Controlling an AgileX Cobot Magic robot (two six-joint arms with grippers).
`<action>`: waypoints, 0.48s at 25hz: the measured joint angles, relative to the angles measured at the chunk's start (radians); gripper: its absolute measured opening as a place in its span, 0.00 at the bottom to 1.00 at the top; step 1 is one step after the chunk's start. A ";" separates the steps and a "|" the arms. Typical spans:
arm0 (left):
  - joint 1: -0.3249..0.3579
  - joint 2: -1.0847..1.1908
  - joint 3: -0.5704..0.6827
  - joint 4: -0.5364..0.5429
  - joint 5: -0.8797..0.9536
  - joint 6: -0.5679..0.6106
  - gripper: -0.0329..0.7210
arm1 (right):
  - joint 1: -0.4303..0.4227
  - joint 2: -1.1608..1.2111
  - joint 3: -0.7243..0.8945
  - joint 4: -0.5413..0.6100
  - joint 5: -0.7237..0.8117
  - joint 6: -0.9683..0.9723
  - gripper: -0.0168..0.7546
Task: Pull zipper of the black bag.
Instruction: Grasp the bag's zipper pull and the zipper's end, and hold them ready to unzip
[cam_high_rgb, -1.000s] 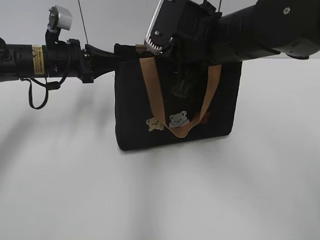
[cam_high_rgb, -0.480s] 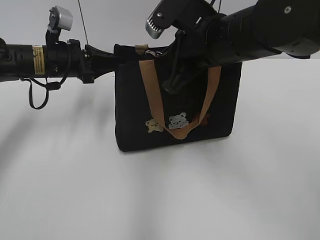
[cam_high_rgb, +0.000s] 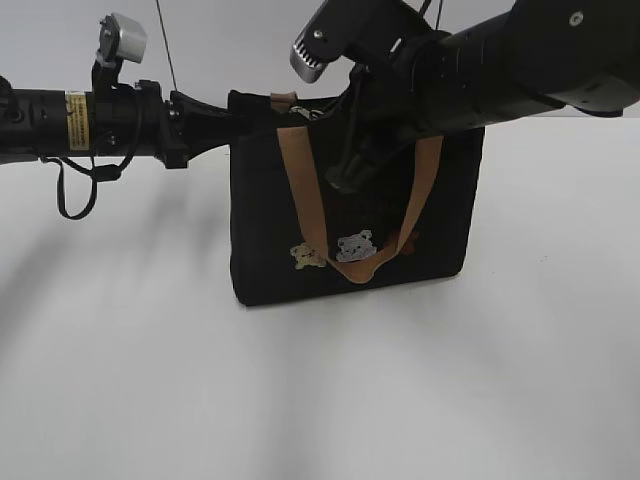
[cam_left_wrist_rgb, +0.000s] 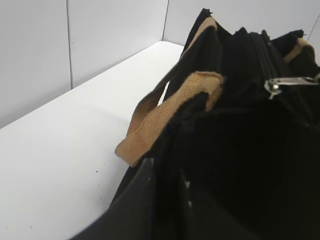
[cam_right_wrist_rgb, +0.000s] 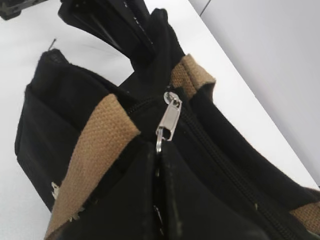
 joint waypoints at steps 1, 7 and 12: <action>0.000 0.000 0.000 0.001 0.000 0.000 0.10 | 0.000 0.000 0.000 0.000 0.002 -0.004 0.00; 0.000 0.000 0.000 0.003 0.000 0.000 0.10 | 0.000 0.000 0.000 0.000 0.004 -0.011 0.01; 0.000 0.000 0.000 0.003 0.000 0.000 0.10 | 0.000 0.000 0.000 0.000 0.004 -0.012 0.02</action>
